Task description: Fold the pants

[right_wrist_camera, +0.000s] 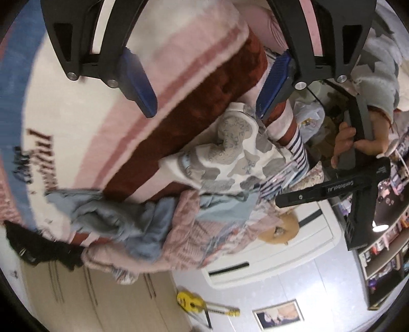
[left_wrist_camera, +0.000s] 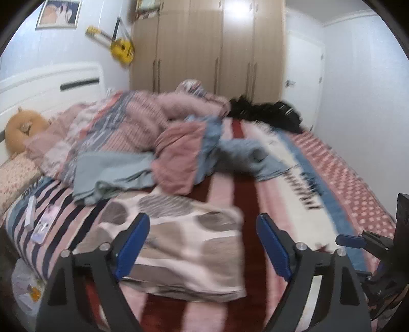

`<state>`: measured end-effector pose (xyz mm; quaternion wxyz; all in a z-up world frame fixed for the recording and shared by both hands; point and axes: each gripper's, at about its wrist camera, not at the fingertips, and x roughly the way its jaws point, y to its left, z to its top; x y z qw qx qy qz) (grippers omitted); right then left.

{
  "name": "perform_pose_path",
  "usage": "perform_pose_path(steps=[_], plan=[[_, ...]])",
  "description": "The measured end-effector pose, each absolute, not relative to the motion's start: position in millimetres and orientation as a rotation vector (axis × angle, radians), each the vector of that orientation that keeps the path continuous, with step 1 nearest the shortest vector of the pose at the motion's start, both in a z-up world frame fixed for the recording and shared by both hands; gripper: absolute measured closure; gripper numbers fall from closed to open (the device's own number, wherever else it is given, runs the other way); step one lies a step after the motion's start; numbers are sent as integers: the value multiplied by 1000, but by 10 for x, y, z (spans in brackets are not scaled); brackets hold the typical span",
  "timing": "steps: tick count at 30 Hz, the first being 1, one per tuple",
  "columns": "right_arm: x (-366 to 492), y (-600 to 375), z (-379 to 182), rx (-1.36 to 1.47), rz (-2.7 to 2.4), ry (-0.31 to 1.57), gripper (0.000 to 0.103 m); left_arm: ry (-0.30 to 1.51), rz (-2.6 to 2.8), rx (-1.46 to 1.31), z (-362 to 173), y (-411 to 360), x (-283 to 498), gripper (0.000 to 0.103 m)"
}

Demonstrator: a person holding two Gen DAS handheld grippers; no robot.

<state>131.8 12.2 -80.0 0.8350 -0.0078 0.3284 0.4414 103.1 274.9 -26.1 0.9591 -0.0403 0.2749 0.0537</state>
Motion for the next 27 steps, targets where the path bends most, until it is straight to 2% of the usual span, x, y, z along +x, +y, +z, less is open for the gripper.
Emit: perform_pose_path(steps=[7,12,20,27], plan=[[786,-641,-364,-53,759,462,11,347,69,-78,-13,1940,551,9],[345,-1042,-145,-104,620,318,1,260,40,-91,-30,1476,278,8],[-4,-1372,-53,-132,443,250,1,241,14,-95,-107,1056,116,6],[-101,-1483,-16,-143,408,242,1,241,-2,-97,-110,1021,101,6]])
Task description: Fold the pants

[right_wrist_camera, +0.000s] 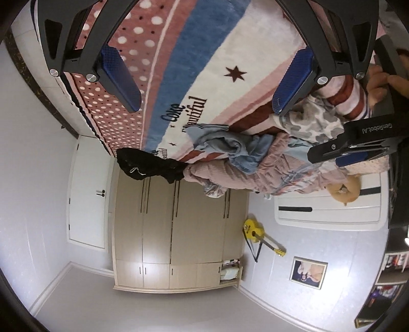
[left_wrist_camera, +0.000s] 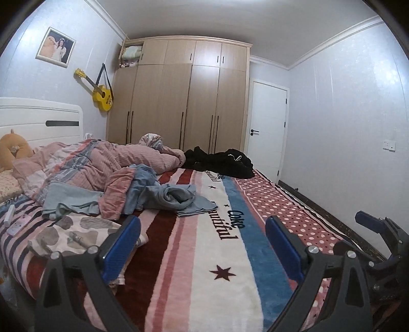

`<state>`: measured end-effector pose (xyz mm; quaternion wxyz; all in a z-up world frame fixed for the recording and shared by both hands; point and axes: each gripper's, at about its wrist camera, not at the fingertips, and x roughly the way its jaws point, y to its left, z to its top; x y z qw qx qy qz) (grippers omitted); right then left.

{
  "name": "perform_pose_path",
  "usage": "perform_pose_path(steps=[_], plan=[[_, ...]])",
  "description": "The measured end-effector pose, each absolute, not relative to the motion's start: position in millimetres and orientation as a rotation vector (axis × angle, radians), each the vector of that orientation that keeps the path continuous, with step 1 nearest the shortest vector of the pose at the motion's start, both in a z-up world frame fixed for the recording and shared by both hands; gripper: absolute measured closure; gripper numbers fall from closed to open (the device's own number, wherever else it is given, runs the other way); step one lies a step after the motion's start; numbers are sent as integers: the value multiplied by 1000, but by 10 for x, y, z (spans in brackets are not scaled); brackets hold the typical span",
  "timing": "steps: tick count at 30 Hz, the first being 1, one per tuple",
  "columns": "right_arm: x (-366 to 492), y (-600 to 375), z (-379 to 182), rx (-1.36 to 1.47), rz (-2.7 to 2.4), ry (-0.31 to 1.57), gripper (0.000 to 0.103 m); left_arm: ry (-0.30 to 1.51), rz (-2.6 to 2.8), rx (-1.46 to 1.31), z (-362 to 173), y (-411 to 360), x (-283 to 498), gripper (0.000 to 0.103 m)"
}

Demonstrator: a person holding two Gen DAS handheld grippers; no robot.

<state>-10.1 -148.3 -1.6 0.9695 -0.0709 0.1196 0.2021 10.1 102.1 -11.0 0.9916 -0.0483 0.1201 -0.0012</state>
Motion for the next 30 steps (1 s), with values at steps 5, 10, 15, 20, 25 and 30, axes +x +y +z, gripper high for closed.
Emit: perform_pose_path(steps=[5,10,15,20,25,30], plan=[[-115,-1499,-15,-141,404,241,1,242,2,-90,-126,1010,93,6],[-145,-1487,0,-143,401,234,1,245,5,-88,-134,1017,79,6],[-155,-1444,23,-145,401,231,1,244,3,-83,-145,1036,71,6],[-162,-1447,27,-147,400,231,1,243,6,-78,-144,1038,58,6],[-159,-1450,26,-144,399,232,1,243,8,-75,-140,1031,54,6],[-159,-1459,32,-143,400,230,1,242,12,-72,-130,1012,52,5]])
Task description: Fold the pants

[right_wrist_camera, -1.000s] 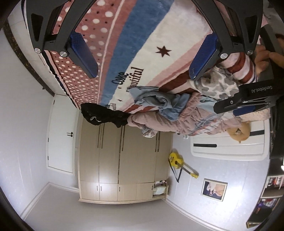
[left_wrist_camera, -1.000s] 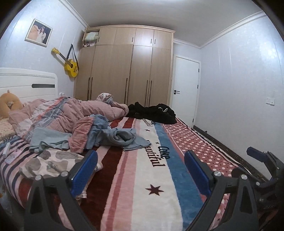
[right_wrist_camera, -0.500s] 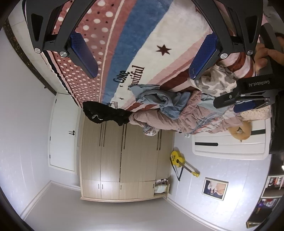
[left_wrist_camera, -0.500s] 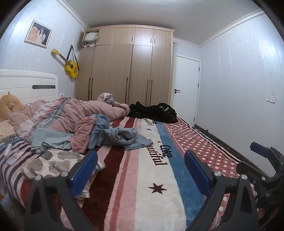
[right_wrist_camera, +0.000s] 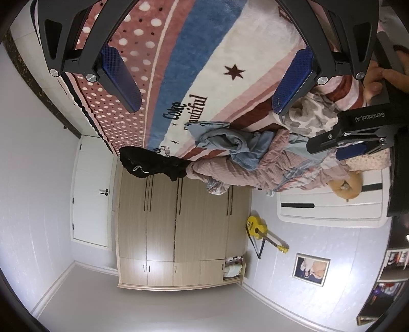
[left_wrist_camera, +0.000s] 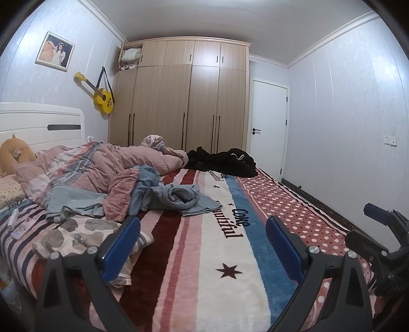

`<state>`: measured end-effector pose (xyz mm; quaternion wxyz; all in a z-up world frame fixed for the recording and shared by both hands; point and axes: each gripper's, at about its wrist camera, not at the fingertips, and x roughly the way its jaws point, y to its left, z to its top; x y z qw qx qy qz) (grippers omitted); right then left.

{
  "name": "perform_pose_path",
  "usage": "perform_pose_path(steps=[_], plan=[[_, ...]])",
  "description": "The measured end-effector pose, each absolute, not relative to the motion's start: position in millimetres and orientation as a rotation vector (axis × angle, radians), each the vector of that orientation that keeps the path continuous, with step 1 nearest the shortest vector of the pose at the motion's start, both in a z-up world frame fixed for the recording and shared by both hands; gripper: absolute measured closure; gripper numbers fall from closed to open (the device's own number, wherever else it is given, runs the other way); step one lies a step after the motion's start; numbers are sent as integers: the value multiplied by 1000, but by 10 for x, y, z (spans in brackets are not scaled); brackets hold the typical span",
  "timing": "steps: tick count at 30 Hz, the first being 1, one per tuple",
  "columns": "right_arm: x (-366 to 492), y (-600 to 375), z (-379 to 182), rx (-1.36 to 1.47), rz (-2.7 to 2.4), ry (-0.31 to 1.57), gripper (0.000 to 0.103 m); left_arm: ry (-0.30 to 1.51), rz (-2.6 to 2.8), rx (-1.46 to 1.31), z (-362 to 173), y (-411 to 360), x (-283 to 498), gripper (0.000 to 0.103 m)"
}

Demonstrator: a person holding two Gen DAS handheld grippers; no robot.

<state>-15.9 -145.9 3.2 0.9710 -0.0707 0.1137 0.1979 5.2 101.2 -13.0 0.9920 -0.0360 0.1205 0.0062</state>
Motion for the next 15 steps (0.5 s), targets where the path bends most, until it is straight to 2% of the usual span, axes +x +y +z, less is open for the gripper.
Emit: perform_pose_path(steps=[15], plan=[[-164,-1461,30,-139,400,230,1,244,13,-71,-130,1020,56,5]])
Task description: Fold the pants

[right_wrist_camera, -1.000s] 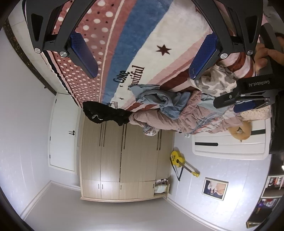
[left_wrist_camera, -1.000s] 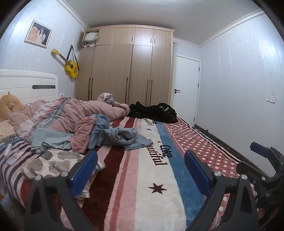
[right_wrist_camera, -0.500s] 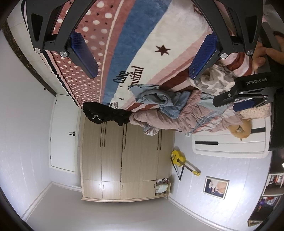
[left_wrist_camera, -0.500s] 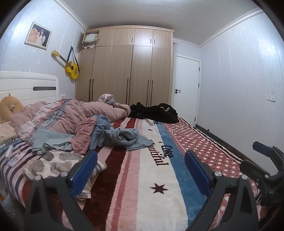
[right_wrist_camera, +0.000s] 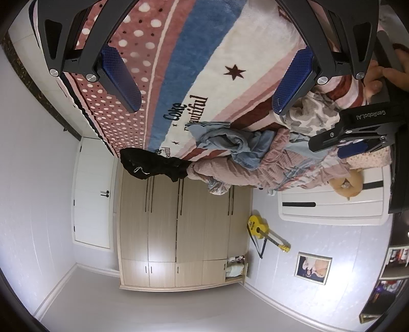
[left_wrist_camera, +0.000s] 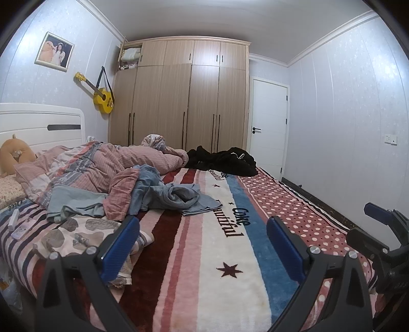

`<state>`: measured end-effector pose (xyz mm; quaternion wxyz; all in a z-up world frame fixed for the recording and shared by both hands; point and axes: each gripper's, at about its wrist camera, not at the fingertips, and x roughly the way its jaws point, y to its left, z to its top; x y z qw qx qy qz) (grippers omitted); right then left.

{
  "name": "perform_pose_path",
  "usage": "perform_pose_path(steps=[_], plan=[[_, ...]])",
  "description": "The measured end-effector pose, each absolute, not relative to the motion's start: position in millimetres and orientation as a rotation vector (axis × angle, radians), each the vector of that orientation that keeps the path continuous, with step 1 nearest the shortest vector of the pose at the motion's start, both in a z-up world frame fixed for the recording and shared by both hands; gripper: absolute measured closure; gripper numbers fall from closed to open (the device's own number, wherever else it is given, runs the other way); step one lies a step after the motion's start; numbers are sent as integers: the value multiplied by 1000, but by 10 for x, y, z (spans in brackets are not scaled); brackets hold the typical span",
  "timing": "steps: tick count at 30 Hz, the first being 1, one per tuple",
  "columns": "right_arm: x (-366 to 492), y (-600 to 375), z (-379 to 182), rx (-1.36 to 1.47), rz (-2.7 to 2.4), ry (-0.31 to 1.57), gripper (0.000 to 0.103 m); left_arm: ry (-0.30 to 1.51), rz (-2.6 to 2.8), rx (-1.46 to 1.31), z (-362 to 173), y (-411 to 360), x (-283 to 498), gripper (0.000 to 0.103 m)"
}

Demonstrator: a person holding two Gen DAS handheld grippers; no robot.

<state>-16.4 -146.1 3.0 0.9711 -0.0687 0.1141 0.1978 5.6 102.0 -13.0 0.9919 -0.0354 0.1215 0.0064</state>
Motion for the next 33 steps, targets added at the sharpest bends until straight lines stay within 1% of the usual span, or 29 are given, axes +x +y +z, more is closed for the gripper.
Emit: perform_pose_path(steps=[33], plan=[[-204,-1418,39,-131,396,233,1,265,33,-73,-188,1114,99,4]])
